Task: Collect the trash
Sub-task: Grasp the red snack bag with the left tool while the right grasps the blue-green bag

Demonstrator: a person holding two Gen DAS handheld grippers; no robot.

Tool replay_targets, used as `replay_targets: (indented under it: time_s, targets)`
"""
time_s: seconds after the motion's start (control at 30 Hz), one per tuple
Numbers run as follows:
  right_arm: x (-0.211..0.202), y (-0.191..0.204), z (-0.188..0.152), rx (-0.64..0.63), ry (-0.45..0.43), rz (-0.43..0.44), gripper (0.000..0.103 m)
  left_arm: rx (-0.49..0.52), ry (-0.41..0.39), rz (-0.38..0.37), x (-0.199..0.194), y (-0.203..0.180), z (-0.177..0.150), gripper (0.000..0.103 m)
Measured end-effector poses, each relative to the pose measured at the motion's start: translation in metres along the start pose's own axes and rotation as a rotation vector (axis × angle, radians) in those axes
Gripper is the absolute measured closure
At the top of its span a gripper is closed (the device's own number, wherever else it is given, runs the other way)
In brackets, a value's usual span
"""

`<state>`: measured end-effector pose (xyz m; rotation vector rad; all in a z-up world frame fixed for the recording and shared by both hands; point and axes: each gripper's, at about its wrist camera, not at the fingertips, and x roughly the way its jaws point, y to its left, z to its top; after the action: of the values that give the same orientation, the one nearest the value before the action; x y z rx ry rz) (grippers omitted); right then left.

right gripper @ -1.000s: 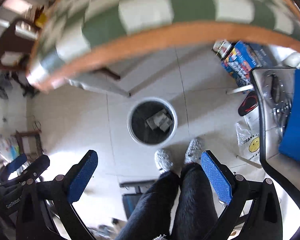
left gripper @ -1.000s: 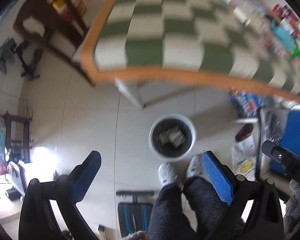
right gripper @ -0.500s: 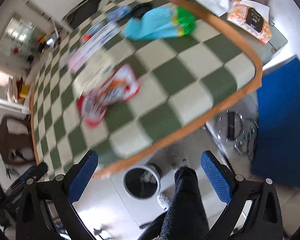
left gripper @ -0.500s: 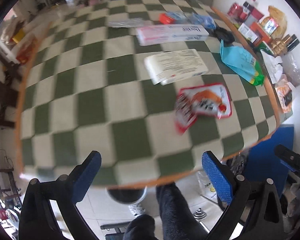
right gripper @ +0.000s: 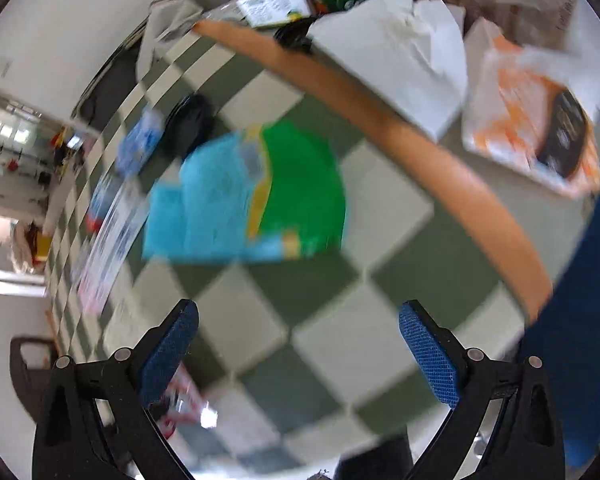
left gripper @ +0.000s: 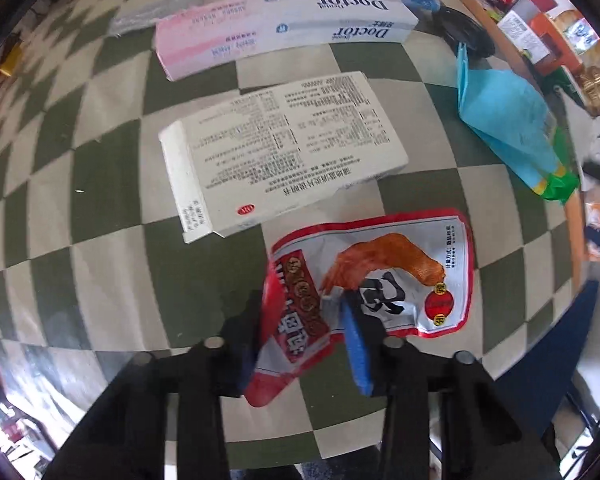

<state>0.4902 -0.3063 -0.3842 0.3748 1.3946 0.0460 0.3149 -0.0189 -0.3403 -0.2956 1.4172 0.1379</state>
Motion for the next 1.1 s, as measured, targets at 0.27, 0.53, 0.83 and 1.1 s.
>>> replay_targets:
  time_s: [0.27, 0.53, 0.83, 1.1]
  targets:
    - [0.058, -0.011, 0.047, 0.132, 0.043, 0.013, 0.030, 0.008, -0.042, 0.037, -0.017, -0.005, -0.001, 0.094]
    - [0.034, 0.005, 0.031, 0.062, -0.069, 0.046, 0.062, 0.019, -0.149, 0.035, -0.065, -0.006, -0.002, 0.103]
    - [-0.026, -0.010, -0.035, 0.085, -0.104, 0.137, 0.067, 0.013, -0.300, 0.030, -0.129, 0.026, -0.039, 0.103]
    - [-0.085, -0.015, -0.151, 0.071, -0.155, 0.178, 0.067, 0.027, -0.369, 0.060, -0.170, 0.083, -0.134, 0.103]
